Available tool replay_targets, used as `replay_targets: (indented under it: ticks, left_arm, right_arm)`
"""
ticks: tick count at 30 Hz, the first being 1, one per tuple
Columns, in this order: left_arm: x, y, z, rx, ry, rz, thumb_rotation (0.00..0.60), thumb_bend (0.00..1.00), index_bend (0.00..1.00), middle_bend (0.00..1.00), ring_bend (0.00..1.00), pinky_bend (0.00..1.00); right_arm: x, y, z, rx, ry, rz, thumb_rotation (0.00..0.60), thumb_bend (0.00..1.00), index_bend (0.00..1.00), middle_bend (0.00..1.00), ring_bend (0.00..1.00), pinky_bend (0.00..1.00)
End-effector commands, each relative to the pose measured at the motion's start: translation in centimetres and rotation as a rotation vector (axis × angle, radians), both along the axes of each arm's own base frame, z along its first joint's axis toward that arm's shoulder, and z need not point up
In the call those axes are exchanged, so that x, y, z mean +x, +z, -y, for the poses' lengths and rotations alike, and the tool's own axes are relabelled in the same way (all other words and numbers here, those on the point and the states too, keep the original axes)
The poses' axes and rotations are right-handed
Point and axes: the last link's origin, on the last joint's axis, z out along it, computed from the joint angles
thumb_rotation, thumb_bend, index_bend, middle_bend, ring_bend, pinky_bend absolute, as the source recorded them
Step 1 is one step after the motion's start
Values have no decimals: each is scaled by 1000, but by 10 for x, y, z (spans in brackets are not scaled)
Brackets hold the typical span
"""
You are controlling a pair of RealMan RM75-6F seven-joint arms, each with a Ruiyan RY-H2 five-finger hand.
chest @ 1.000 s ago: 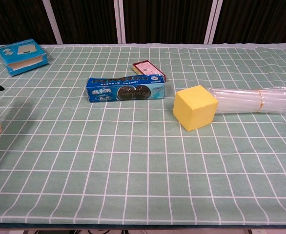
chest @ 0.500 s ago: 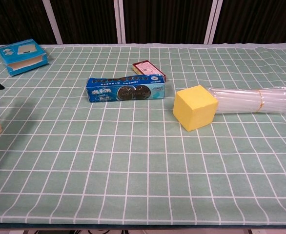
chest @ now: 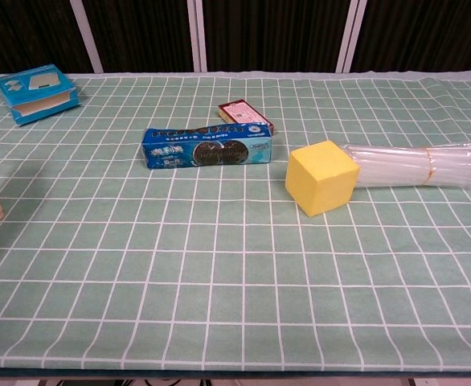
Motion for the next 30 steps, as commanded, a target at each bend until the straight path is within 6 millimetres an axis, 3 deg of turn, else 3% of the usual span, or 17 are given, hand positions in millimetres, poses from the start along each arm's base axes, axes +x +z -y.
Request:
replay_targets:
  ticks: [1, 16, 30]
  left_arm:
    - [-12, 10, 1, 20, 30, 13, 600, 306, 352, 65, 0, 0]
    - [-55, 15, -18, 15, 166, -14, 600, 305, 380, 67, 0, 0]
    - [-78, 9, -23, 6, 237, -56, 600, 306, 392, 69, 0, 0]
  right_arm:
    - [0, 0, 0, 1, -1, 1, 600, 267, 118, 52, 9, 0]
    - [0, 0, 0, 0, -5, 5, 600, 266, 118, 52, 9, 0]
    - [0, -1, 0, 3, -6, 6, 600, 266, 118, 52, 9, 0]
